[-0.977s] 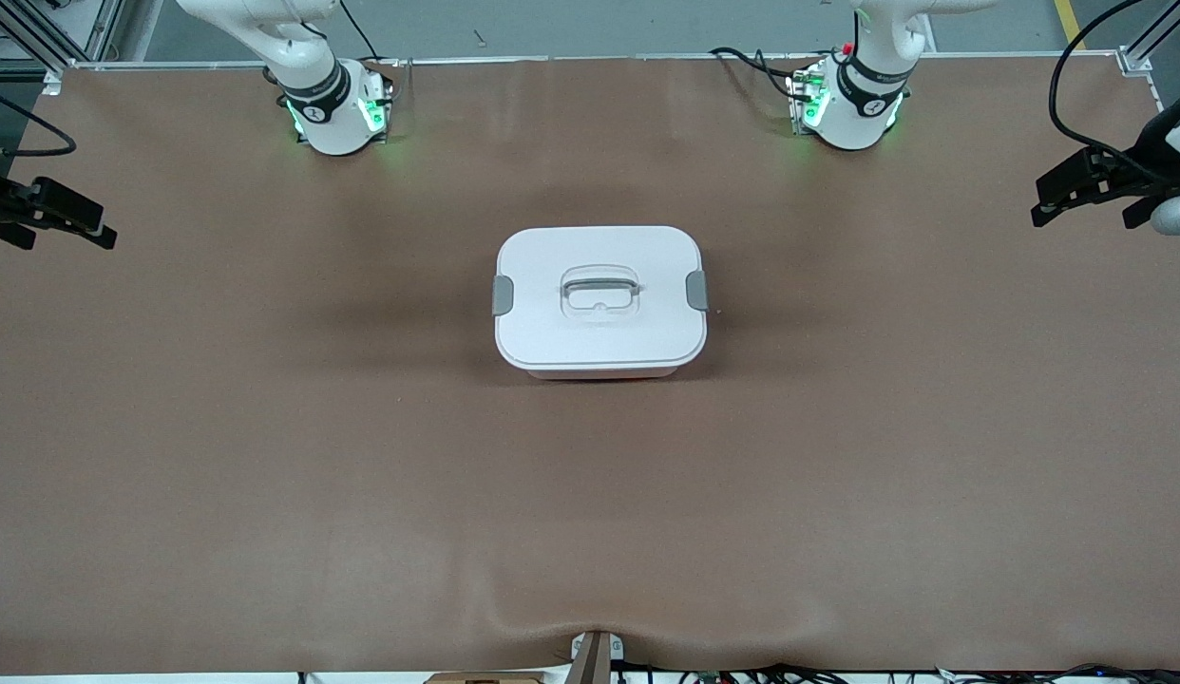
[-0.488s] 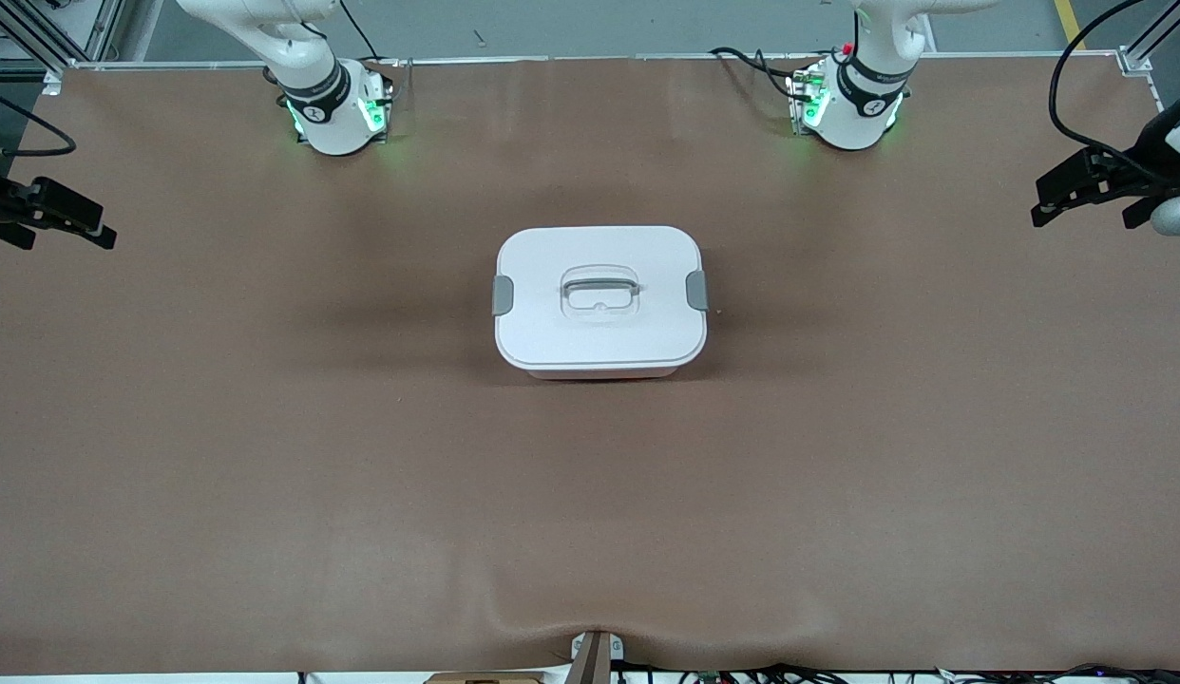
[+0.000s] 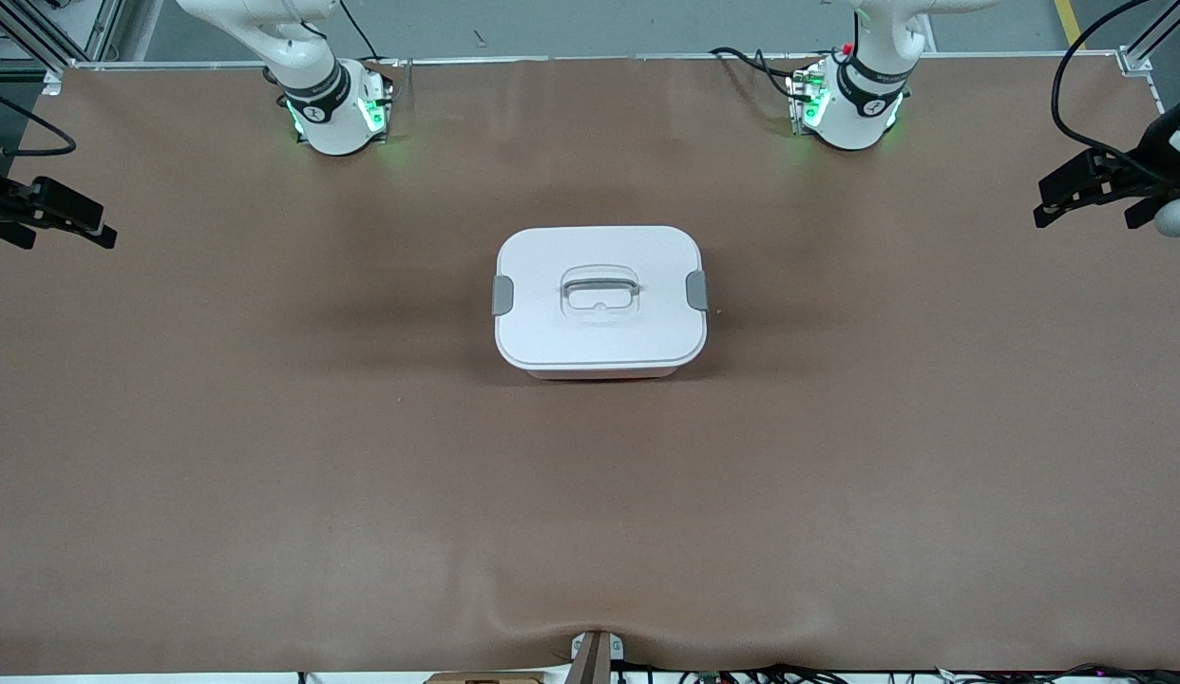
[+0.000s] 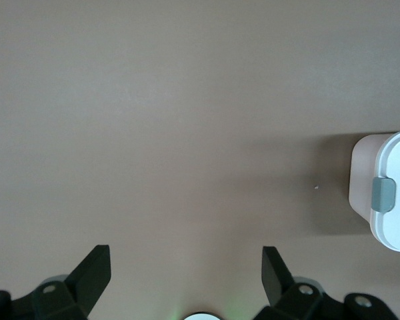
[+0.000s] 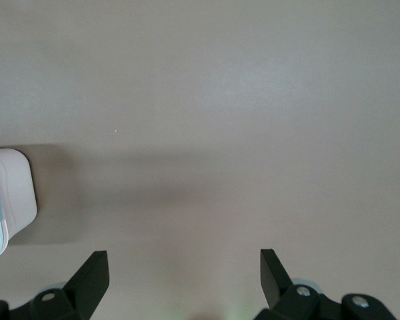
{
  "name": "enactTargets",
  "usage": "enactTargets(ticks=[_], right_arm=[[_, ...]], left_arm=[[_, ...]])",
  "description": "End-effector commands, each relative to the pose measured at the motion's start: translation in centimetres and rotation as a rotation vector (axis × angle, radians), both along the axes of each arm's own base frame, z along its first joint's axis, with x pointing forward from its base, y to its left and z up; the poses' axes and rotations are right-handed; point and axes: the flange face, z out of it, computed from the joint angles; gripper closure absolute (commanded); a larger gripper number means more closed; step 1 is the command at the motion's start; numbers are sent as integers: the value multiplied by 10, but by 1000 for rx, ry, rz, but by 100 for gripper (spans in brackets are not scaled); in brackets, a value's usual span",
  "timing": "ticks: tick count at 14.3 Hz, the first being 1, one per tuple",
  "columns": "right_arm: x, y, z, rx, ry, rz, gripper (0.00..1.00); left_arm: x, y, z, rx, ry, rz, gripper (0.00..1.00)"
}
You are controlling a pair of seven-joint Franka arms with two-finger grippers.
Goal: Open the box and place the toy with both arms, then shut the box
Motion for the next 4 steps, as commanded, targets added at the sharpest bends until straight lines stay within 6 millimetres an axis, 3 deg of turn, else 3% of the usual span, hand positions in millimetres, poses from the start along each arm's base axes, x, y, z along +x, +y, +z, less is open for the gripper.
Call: enactTargets(ticks=[1,4], right_arm=[[-6,0,7,-12,0,0,0],[-5,0,5,-12,3,0,0]], left_arm=[[2,-2,2,2,-13,-3,0],[2,-2,1,-1,-11,-2,0]])
